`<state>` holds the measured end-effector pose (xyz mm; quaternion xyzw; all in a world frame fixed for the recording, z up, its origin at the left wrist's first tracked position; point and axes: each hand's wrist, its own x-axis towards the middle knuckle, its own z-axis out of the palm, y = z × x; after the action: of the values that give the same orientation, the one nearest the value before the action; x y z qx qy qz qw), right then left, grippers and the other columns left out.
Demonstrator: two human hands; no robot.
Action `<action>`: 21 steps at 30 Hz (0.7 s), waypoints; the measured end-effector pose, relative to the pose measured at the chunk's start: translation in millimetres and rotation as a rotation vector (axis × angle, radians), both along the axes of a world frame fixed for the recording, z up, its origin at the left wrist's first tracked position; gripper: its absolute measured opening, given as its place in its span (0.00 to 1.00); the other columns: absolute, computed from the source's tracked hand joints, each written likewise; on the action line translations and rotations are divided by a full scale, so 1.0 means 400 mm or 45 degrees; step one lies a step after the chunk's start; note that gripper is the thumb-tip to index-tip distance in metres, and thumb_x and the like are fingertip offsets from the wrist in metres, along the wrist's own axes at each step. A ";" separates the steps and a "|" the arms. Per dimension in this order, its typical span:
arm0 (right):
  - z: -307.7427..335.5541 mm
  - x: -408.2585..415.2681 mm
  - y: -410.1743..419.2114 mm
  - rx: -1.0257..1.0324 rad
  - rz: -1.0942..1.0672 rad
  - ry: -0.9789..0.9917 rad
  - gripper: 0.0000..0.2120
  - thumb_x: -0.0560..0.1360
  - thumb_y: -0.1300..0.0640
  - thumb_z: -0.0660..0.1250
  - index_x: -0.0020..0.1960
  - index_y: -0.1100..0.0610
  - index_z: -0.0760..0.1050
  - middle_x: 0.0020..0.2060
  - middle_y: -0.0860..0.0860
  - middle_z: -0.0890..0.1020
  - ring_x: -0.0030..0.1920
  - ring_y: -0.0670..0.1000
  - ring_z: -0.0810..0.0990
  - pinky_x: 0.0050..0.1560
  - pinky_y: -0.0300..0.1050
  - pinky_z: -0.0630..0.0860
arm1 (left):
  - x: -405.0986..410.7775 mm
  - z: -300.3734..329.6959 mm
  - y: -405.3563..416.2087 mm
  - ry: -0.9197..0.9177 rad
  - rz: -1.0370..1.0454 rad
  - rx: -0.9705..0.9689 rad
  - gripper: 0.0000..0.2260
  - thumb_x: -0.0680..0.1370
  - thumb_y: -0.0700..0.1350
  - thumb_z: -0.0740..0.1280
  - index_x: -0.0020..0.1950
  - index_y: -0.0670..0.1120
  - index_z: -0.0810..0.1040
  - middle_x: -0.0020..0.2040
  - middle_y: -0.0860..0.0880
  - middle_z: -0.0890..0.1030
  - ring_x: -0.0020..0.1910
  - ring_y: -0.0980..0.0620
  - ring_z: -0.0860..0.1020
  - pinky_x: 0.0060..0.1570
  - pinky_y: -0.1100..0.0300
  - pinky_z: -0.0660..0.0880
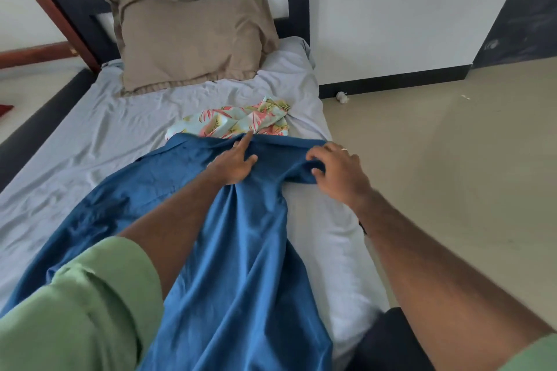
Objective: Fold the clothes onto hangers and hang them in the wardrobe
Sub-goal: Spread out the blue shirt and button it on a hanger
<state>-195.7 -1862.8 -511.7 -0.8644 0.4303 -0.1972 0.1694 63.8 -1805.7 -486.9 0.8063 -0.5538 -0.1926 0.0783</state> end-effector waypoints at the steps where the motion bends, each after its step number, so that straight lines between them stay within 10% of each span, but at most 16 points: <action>1: -0.005 0.021 0.036 0.043 0.119 -0.089 0.11 0.76 0.50 0.70 0.58 0.46 0.77 0.53 0.47 0.78 0.56 0.53 0.79 0.57 0.57 0.75 | -0.003 0.001 -0.002 -0.048 -0.018 -0.013 0.31 0.85 0.54 0.56 0.83 0.59 0.42 0.83 0.47 0.53 0.76 0.36 0.64 0.72 0.46 0.63; 10: -0.040 0.042 0.265 0.191 0.052 0.048 0.24 0.69 0.37 0.75 0.38 0.54 0.67 0.32 0.46 0.72 0.37 0.54 0.75 0.39 0.47 0.68 | -0.119 -0.114 0.311 -0.042 0.010 -0.249 0.27 0.82 0.59 0.59 0.80 0.55 0.59 0.81 0.48 0.61 0.78 0.45 0.61 0.74 0.40 0.60; 14: -0.007 0.019 0.336 0.433 0.012 0.239 0.25 0.71 0.33 0.71 0.35 0.51 0.65 0.40 0.50 0.75 0.41 0.54 0.76 0.40 0.46 0.70 | -0.132 -0.141 0.498 -0.125 0.005 -0.279 0.30 0.78 0.65 0.53 0.76 0.53 0.69 0.76 0.49 0.70 0.77 0.49 0.64 0.75 0.49 0.58; 18: 0.037 -0.036 0.399 0.603 0.124 0.375 0.26 0.68 0.34 0.75 0.40 0.56 0.72 0.40 0.52 0.77 0.39 0.52 0.78 0.36 0.45 0.70 | -0.117 -0.089 0.721 -0.144 0.411 -0.439 0.18 0.77 0.55 0.68 0.63 0.46 0.77 0.57 0.46 0.83 0.61 0.40 0.77 0.62 0.45 0.69; 21: 0.037 -0.056 0.448 0.679 0.196 0.462 0.28 0.66 0.33 0.77 0.43 0.58 0.74 0.42 0.53 0.79 0.40 0.53 0.79 0.37 0.46 0.71 | -0.137 -0.101 0.952 -0.307 0.762 -0.343 0.23 0.75 0.61 0.70 0.63 0.49 0.73 0.63 0.48 0.77 0.68 0.43 0.70 0.63 0.41 0.65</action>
<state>-218.2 -1683.6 -496.9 -0.8406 0.4233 0.0929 0.3248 8.8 -1425.0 -527.3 0.9322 -0.3188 0.0104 0.1711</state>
